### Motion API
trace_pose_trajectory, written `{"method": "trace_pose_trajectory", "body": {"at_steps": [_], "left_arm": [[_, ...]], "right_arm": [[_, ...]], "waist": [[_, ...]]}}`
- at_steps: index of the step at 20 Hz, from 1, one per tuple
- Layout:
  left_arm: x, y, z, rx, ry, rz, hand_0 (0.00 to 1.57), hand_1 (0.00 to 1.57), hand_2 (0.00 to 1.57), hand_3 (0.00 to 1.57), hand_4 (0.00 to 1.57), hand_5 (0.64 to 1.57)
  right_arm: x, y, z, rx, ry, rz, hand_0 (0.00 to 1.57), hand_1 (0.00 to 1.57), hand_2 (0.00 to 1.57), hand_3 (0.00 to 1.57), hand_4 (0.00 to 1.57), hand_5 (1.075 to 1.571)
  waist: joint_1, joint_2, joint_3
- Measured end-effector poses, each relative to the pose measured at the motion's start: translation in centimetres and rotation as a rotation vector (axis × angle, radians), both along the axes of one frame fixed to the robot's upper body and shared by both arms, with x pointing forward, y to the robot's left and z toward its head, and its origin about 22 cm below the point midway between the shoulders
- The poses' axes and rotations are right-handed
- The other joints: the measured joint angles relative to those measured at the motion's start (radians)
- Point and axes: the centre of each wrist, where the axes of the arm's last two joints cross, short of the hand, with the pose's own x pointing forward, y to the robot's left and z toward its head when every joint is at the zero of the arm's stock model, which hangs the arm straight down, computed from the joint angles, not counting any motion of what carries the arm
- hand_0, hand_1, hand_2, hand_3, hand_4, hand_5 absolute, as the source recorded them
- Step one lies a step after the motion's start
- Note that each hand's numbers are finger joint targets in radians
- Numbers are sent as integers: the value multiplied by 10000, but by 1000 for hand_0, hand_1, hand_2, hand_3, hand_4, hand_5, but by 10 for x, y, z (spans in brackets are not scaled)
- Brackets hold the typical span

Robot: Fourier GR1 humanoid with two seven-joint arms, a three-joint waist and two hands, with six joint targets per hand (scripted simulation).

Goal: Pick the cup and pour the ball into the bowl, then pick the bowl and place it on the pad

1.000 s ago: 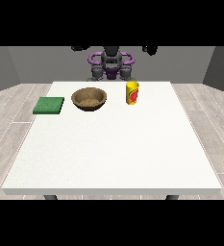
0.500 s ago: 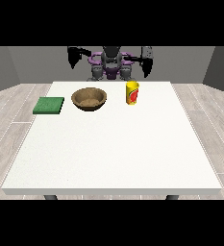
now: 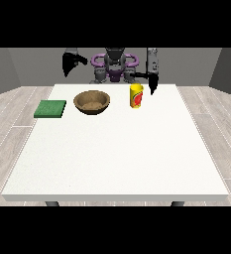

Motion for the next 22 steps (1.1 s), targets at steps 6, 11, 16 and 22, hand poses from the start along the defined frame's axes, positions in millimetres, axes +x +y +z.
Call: {"method": "trace_pose_trajectory", "body": {"at_steps": [6, 11, 16, 22], "left_arm": [[6, 2, -29, 154, 314, 328, 0, 0, 0, 0, 0, 1530], [14, -8, -39, 180, 471, 438, 0, 0, 0, 0, 0, 1525], [21, -10, -50, 88, 537, 584, 0, 0, 0, 0, 0, 1531], [32, -10, -53, 223, 404, 787, 0, 0, 0, 0, 0, 1569]], "right_arm": [[5, -16, -7, -175, 222, 36, 0, 0, 384, 589, 638, 1566], [10, -31, -15, -177, 431, 76, 0, 0, 350, 516, 636, 1566], [14, -37, -11, -187, 451, 112, 0, 0, 354, 555, 620, 1568], [18, -47, -3, -233, 193, 132, 0, 0, 360, 487, 626, 1568]], "waist": [[-231, -197, 1], [-355, -344, 3], [-462, -353, 4], [-642, -69, 1]]}}
